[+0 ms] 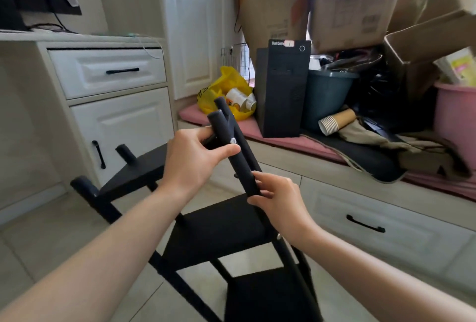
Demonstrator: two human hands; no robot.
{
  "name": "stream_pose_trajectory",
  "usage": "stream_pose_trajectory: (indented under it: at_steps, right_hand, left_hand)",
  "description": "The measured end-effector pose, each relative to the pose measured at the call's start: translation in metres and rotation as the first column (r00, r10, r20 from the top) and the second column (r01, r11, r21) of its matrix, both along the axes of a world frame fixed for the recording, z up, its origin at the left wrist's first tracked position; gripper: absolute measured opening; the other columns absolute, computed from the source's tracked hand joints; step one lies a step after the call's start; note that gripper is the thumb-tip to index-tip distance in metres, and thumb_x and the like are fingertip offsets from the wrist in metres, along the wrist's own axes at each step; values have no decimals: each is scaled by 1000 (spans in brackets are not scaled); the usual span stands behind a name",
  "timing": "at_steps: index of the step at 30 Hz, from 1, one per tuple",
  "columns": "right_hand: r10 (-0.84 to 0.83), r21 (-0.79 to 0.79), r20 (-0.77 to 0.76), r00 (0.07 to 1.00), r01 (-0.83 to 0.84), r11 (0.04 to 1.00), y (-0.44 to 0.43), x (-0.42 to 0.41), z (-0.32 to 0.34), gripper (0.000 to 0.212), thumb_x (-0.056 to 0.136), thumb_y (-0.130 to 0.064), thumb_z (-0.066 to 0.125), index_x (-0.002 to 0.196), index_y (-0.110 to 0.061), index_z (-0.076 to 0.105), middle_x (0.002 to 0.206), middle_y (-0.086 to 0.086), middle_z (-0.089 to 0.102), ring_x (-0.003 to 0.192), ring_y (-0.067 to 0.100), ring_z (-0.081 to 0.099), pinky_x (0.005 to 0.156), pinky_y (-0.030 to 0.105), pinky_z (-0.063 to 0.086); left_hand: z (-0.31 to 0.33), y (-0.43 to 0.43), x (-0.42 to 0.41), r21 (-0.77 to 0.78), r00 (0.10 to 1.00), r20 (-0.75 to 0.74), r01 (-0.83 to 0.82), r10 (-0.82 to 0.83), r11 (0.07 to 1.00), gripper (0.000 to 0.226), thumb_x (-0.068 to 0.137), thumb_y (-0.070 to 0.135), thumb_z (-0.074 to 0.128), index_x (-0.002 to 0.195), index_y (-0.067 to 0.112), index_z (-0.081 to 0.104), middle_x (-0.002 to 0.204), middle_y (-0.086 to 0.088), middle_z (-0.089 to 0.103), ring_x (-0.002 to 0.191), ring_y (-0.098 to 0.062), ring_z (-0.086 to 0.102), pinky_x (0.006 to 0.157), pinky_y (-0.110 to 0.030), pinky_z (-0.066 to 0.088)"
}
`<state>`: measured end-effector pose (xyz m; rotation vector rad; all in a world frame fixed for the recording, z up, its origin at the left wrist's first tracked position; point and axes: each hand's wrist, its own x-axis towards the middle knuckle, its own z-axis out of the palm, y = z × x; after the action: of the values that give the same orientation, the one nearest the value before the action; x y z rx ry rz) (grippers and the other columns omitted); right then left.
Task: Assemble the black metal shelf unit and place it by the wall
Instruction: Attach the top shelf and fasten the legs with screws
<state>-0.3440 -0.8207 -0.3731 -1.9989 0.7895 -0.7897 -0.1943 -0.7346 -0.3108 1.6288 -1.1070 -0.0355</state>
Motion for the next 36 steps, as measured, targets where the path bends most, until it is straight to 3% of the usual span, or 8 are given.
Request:
stream_pose_trajectory:
  at_steps: [4,7,14,18,22,28,33,36]
  right_hand:
    - [12,162,54,998,-21,987,20,-8,-3,49,83,1,74,121,-30,67,102,-13,71,97,6,68,92,36,57]
    - [110,271,61,992,-122,955,32,-16,-4,46,83,1,74,119,-28,69,104,-6,75,93,10,72,86,40,60]
    - [197,245,18,980,-195,950,65,-39,-20,36,84,-6,75,116,-23,72,102,-8,76,93,5,71,82,31,60]
    - [9,43,64,998,-12,999,54,-67,-18,16,88,-15,73,102,-21,75,88,-10,76,85,0,70,82,21,54]
    - [-291,73,59,955,287,955,19,-95,-16,25,89,-28,73,108,-19,60,87,-3,72,82,11,68,79,38,56]
    - [-36,288,-29,999,43,957,8,-102,-24,32,102,-22,53,132,-32,51,120,-8,65,108,11,64,92,42,56]
    - [-21,389,115,993,-25,921,12,-94,-21,32,104,-12,46,129,-30,52,110,-5,73,107,16,68,84,42,59]
    - [-79,382,118,990,28,924,14,-94,-21,30,104,-11,45,129,-27,51,108,-1,72,104,18,69,84,44,60]
  left_hand:
    - [-12,9,-24,-18,981,136,-138,139,990,25,86,39,76,108,28,73,107,11,74,113,-15,65,119,-46,31]
    - [-24,21,-39,-1,960,174,-221,218,975,31,87,39,74,113,26,65,121,4,68,130,-20,54,126,-43,12]
    - [-53,54,-76,-55,966,189,-166,174,985,63,93,31,69,149,26,42,157,16,35,147,9,5,119,-20,12]
    - [-63,59,-80,-38,960,235,-147,151,988,62,97,32,62,153,27,36,159,13,35,153,-4,13,118,-20,19]
    - [-66,64,-76,-35,963,219,-150,154,988,66,98,37,55,158,29,27,159,7,37,148,-14,33,115,-39,40]
    - [-61,62,-76,62,961,247,-141,122,988,73,100,39,51,159,38,8,157,1,43,133,-14,52,95,-18,40]
    - [-59,60,-78,27,988,141,-61,56,998,73,99,38,52,159,41,11,139,1,60,120,-24,64,105,-43,50]
    - [-56,57,-82,28,998,46,35,-37,999,63,101,30,55,156,40,25,122,8,63,104,-21,69,84,-17,56]
